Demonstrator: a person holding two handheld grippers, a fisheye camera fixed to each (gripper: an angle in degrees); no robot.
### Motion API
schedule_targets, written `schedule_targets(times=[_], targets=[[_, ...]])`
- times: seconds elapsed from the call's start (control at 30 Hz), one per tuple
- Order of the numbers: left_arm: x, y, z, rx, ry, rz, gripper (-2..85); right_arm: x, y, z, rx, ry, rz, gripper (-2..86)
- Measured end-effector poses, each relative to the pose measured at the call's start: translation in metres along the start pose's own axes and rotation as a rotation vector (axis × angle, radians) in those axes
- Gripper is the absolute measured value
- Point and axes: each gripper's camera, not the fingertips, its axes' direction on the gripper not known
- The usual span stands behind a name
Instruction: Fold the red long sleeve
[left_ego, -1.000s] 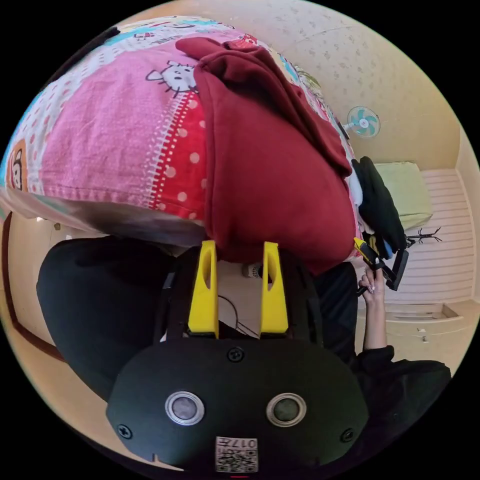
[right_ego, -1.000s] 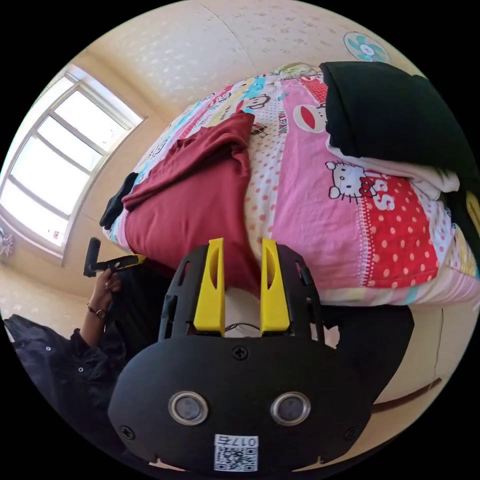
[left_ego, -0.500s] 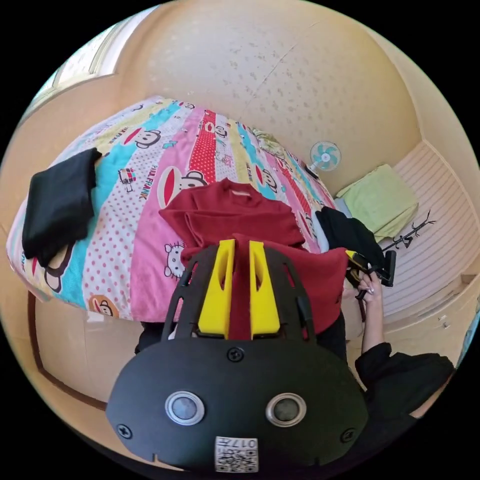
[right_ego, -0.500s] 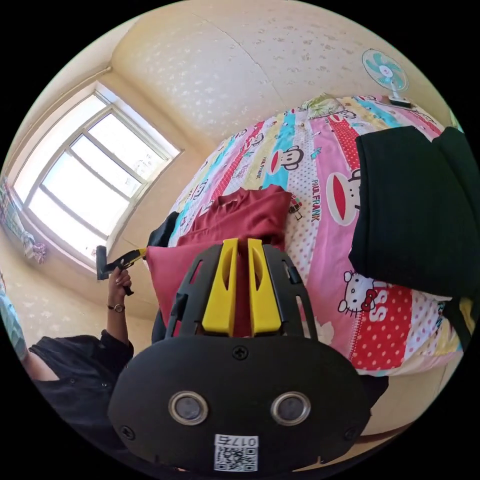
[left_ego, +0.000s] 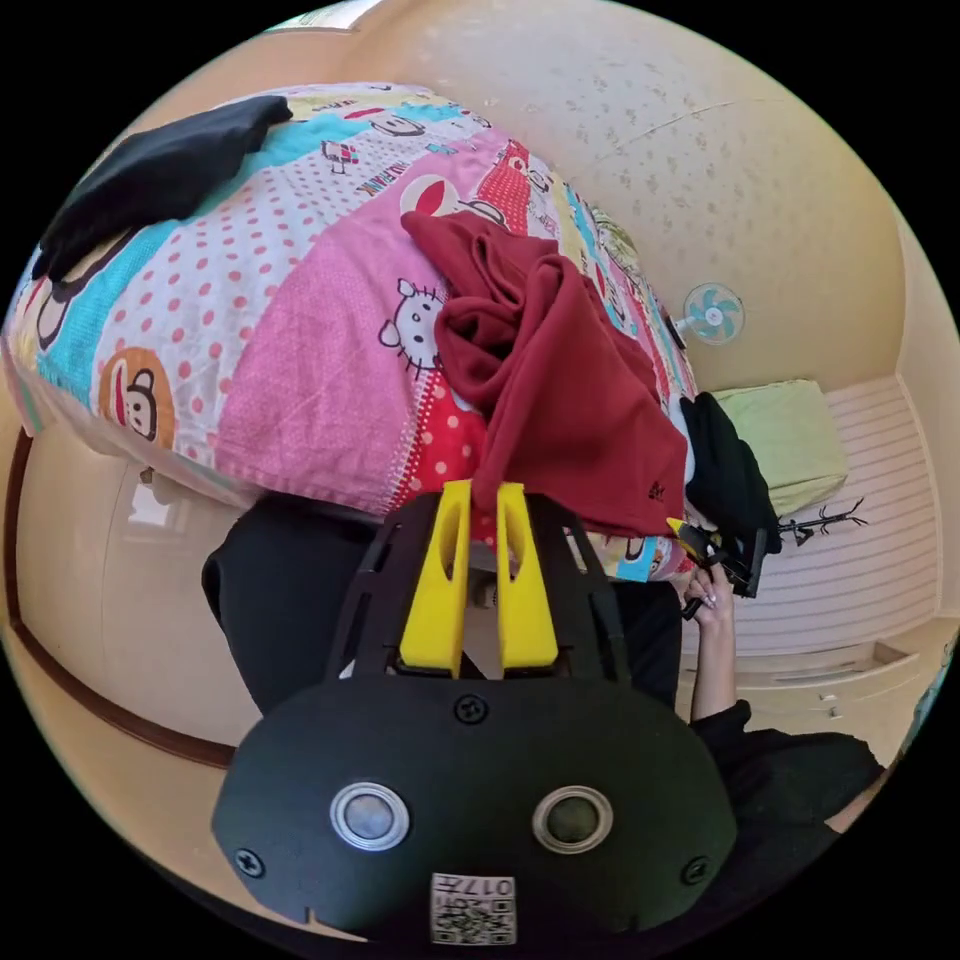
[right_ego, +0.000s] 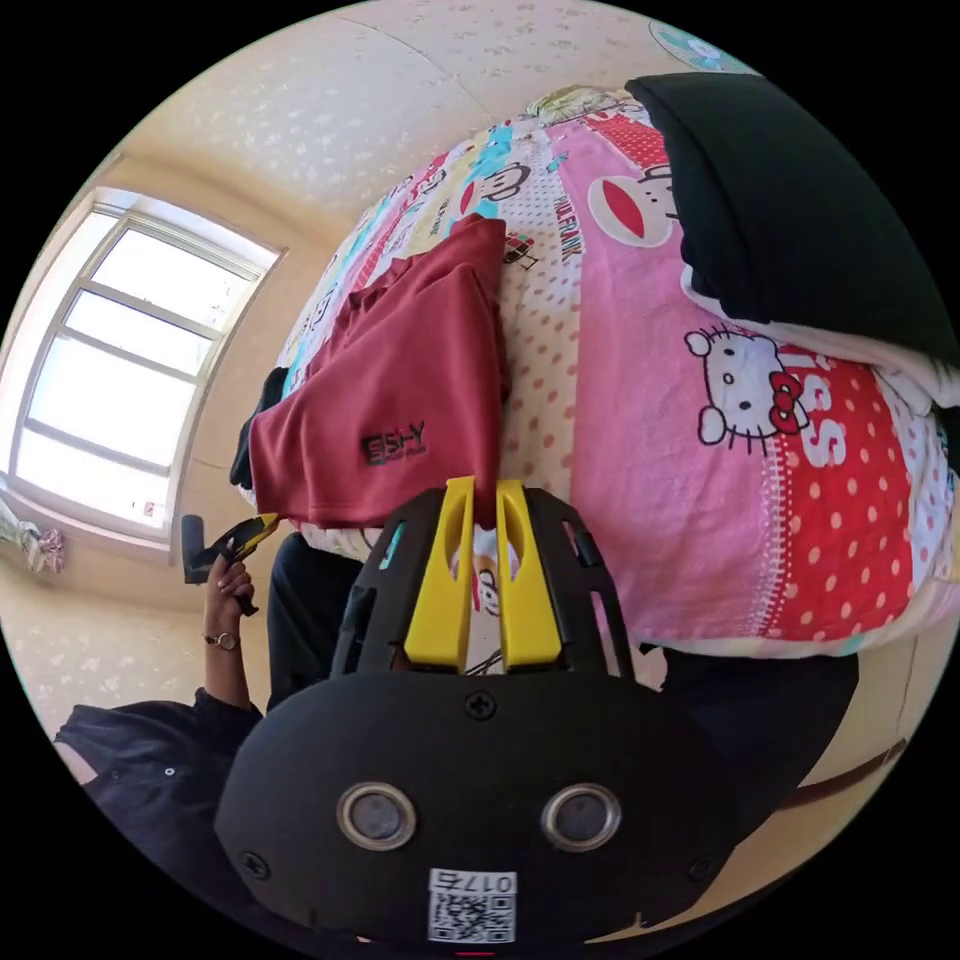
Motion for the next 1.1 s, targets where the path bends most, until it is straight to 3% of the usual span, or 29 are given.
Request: schedule_targets(times=[0.17,0.33,0.5,0.67,0.77,0.87,1.0,1.1], targets=[[0.014,0.036,-0.087,0.131,0.357,0.086,4.4,-0.019,0.036,-0.113,0.201,-0.318,-0.115,3.4],[0.060,0.075,-0.191,0.219,0.627,0.300,4.1,-0.046,0.084,-0.230,0.377,-0.463,-0.282,2.8],[0.089,0.126,-0.250,0.195,0.517,0.367,4.1,-0.084,0.157,-0.281,0.345,-0.372,-0.384,2.7],[0.090,0.160,-0.279,0.144,0.508,0.339,4.2,-0.099,0.194,-0.309,0.350,-0.426,-0.431,2.7],[0.081,0.144,-0.272,0.109,0.445,0.276,4.4,-0.105,0.160,-0.297,0.277,-0.256,-0.378,2.8],[0.075,0.086,-0.250,0.084,0.493,0.230,4.3,-0.115,0.086,-0.265,0.278,-0.280,-0.409,3.3],[0.055,-0.044,-0.227,0.210,0.477,0.072,5.7,-0.109,-0.062,-0.211,0.348,-0.300,-0.313,5.7],[0.037,-0.111,-0.207,0.331,0.422,-0.032,10.9,-0.107,-0.118,-0.176,0.374,-0.225,-0.163,10.7]])
